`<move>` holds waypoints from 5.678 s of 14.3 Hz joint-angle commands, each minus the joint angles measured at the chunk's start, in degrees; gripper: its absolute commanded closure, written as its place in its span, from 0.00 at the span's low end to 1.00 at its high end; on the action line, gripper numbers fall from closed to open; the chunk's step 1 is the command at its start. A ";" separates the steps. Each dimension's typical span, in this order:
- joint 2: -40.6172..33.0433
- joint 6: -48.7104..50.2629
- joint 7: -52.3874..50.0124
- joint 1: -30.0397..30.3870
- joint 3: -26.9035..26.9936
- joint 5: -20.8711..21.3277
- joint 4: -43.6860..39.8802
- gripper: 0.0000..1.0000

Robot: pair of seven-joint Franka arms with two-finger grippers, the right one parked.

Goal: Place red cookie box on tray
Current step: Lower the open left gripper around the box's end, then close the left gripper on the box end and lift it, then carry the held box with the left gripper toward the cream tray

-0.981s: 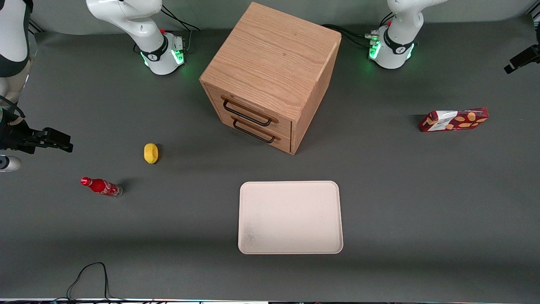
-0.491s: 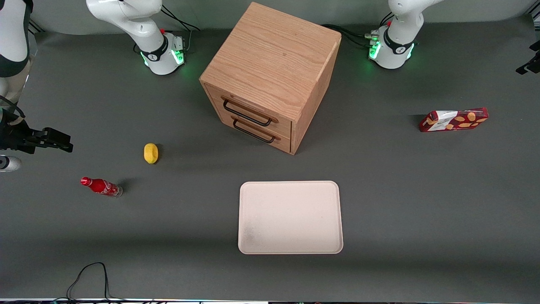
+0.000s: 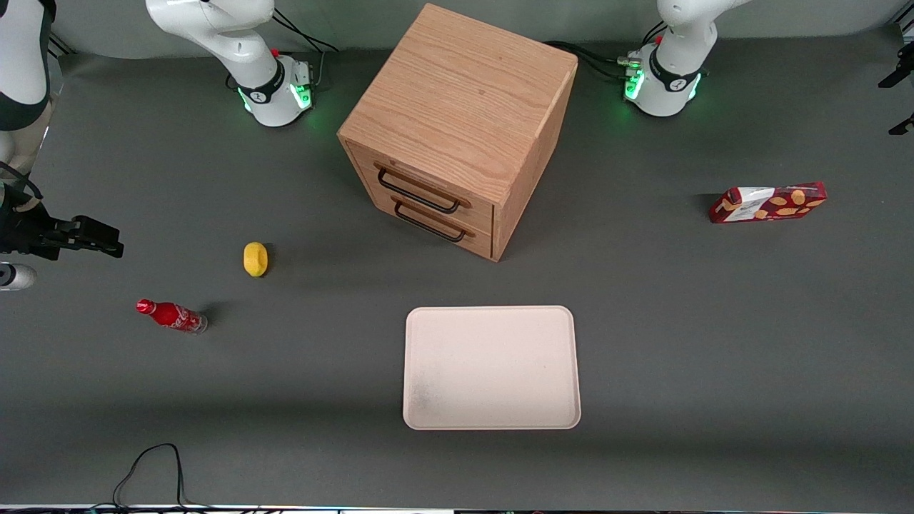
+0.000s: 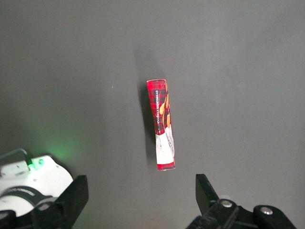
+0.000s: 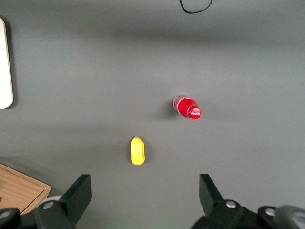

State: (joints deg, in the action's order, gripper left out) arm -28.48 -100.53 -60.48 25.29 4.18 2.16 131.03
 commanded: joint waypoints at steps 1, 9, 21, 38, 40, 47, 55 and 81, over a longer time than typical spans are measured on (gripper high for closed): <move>-2.80 -2.30 -4.38 0.02 -0.14 -0.41 3.70 0.00; -1.76 -20.82 -5.08 -0.24 -0.05 -1.72 17.40 0.00; 15.90 -46.48 -4.91 -2.61 -0.14 -1.81 24.61 0.00; 23.49 -58.13 -5.00 -3.76 -0.31 -1.81 28.84 0.64; 22.42 -56.71 -4.91 -3.76 -0.31 -1.81 28.75 0.86; 22.25 -56.62 -4.91 -3.67 -0.31 -1.81 28.66 1.00; 11.27 -25.72 -4.47 -3.67 -0.23 -1.90 13.66 1.00; 39.54 7.10 7.12 -36.78 -3.39 -1.72 -51.73 1.00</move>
State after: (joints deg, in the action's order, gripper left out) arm 6.69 -95.84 -56.35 -7.34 -0.29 0.36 86.21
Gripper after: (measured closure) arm 0.969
